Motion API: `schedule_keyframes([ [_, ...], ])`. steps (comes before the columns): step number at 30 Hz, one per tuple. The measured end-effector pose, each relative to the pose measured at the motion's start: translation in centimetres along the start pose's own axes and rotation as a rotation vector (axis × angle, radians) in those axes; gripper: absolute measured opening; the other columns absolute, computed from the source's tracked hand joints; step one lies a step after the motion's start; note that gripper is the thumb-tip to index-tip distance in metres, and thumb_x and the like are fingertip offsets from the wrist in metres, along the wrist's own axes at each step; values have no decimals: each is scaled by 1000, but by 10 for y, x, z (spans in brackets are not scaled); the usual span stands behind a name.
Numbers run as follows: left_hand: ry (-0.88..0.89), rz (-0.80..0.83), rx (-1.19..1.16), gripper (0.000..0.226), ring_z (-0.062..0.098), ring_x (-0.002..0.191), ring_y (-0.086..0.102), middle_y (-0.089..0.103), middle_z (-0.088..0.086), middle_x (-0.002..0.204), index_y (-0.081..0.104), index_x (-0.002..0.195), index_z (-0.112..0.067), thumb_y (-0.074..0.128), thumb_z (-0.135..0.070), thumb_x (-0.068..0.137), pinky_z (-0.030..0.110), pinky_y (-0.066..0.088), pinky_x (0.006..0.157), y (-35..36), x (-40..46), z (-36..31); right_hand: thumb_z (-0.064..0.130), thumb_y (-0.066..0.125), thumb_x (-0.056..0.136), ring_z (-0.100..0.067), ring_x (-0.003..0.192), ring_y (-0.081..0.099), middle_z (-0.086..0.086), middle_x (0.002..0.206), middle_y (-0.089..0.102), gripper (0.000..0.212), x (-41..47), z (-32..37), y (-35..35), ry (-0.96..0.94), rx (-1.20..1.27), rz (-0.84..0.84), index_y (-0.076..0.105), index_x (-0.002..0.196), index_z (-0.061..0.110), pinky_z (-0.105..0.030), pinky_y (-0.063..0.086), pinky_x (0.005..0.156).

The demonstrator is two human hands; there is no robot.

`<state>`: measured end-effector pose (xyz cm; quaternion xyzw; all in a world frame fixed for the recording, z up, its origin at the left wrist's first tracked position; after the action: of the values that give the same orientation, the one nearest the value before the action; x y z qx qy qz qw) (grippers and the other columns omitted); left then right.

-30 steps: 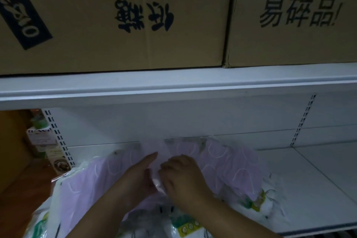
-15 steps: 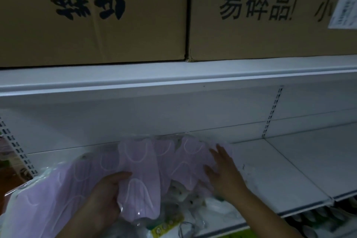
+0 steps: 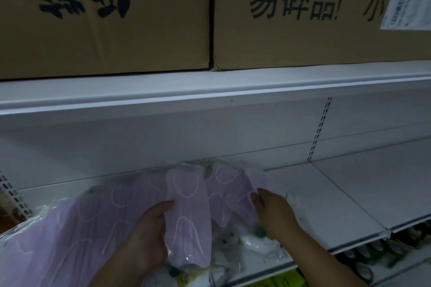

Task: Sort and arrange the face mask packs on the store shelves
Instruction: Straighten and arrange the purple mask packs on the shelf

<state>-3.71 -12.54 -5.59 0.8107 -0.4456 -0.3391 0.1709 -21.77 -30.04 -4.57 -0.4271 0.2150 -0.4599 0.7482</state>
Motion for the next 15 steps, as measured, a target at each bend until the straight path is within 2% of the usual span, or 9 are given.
schedule_keyframes([
  [2, -50, 20, -19, 29, 33, 65, 72, 73, 22, 85, 77, 75, 4, 61, -20, 71, 38, 56, 48, 2, 3, 7, 29, 41, 101, -23, 95, 63, -5, 96, 68, 28, -16, 19, -17, -47, 115, -125, 65, 105, 16, -23, 40, 71],
  [3, -70, 10, -21, 30, 33, 70, 72, 73, 22, 91, 77, 80, 3, 62, -22, 73, 39, 57, 51, 3, 4, 11, 28, 44, 100, -22, 92, 64, -5, 94, 68, 25, -27, 33, -23, -111, 158, -190, 66, 106, 17, -21, 38, 68],
  [4, -88, -13, -20, 33, 34, 74, 72, 73, 22, 95, 77, 85, 3, 62, -25, 76, 39, 57, 54, 3, 4, 14, 30, 46, 98, -21, 96, 64, -4, 99, 69, 27, -39, 52, -25, -196, 194, -207, 65, 113, 18, -20, 39, 71],
  [5, -102, -16, -32, 36, 35, 79, 72, 72, 22, 100, 76, 92, 3, 60, -28, 80, 40, 58, 59, 6, 4, 16, 36, 46, 98, -16, 107, 61, 0, 113, 68, 35, -51, 75, -19, -288, 221, -157, 61, 125, 20, -17, 41, 84],
  [6, -110, 0, -57, 42, 35, 82, 72, 71, 23, 103, 73, 101, 5, 58, -31, 85, 40, 58, 64, 10, 3, 18, 41, 44, 96, -9, 122, 52, 5, 131, 59, 44, -61, 97, -7, -384, 213, -73, 53, 135, 22, -18, 36, 102],
  [7, -119, 25, -81, 46, 35, 82, 71, 70, 23, 102, 70, 107, 6, 58, -34, 87, 41, 57, 66, 14, 1, 19, 45, 43, 95, -6, 132, 40, 8, 143, 47, 50, -71, 117, 7, -485, 155, -3, 48, 140, 23, -20, 23, 113],
  [9, -155, 56, -59, 42, 33, 68, 70, 70, 21, 86, 71, 99, 7, 70, -29, 78, 39, 57, 59, 19, -4, 21, 48, 47, 91, -10, 142, 26, 4, 154, 31, 59, -85, 142, 29, -630, -5, 40, 43, 143, 20, -24, 2, 115],
  [12, -183, 53, -10, 19, 29, 61, 69, 69, 18, 70, 72, 75, 5, 67, -13, 71, 33, 57, 58, 15, -9, 24, 57, 46, 89, -4, 146, 6, 13, 159, 7, 71, -86, 146, 50, -638, -72, 123, 26, 150, 26, -12, -19, 107],
  [15, -176, -36, -9, 27, 32, 75, 66, 69, 20, 81, 72, 80, 9, 56, -13, 75, 38, 49, 78, -1, -14, 24, 62, 40, 85, 5, 142, 8, 25, 148, 9, 72, -86, 145, 45, -660, 148, 148, 36, 146, 24, -5, -6, 109],
])
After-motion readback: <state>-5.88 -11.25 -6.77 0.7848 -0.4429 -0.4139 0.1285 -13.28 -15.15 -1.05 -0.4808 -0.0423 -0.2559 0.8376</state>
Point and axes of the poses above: each hand's wrist, its own x-axis towards the middle knuckle, its own y-axis out of the palm, z = x × y, the point moved 9 cm from there along x, towards the middle knuckle
